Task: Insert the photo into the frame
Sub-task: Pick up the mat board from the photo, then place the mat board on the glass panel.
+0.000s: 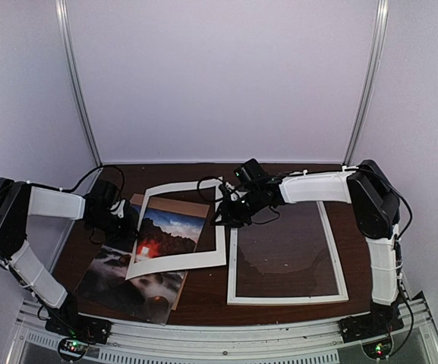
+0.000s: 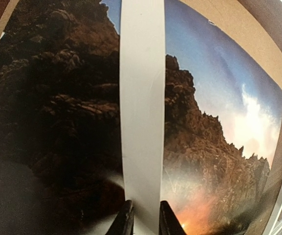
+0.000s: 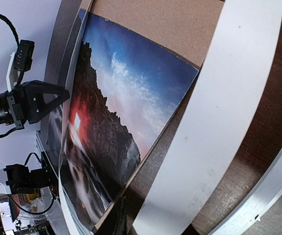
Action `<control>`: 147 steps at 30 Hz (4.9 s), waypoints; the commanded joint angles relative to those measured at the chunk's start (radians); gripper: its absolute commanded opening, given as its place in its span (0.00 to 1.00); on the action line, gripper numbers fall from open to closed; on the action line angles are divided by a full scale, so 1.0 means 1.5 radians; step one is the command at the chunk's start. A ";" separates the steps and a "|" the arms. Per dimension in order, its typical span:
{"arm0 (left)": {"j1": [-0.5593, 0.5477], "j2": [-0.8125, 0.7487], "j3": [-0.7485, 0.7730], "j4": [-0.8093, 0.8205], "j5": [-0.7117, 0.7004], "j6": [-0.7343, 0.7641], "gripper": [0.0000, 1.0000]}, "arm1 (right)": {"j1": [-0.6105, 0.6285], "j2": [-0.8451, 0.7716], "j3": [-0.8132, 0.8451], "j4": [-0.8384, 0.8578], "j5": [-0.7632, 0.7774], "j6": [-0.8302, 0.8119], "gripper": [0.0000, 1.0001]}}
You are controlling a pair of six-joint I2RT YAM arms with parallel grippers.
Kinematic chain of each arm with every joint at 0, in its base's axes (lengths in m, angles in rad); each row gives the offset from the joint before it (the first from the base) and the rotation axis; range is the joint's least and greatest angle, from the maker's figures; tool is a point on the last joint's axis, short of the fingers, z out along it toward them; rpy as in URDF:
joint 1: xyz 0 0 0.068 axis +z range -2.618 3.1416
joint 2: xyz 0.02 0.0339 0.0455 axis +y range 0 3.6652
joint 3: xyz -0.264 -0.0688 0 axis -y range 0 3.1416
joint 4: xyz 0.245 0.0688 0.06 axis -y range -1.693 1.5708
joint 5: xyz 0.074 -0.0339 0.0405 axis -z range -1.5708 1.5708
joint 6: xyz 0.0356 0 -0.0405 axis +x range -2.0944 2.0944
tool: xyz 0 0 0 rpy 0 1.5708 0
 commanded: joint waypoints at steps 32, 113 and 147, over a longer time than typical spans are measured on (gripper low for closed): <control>-0.007 -0.174 0.072 -0.105 0.010 0.067 0.84 | -0.097 -0.424 -0.202 -0.321 0.081 -0.162 0.00; -0.099 -0.172 0.130 -0.142 -0.050 0.063 0.97 | -0.394 -0.431 -0.438 -0.290 0.129 -0.261 0.06; -0.099 -0.169 0.153 -0.186 -0.092 0.079 0.98 | -0.393 -0.426 -0.421 -0.311 0.229 -0.265 0.45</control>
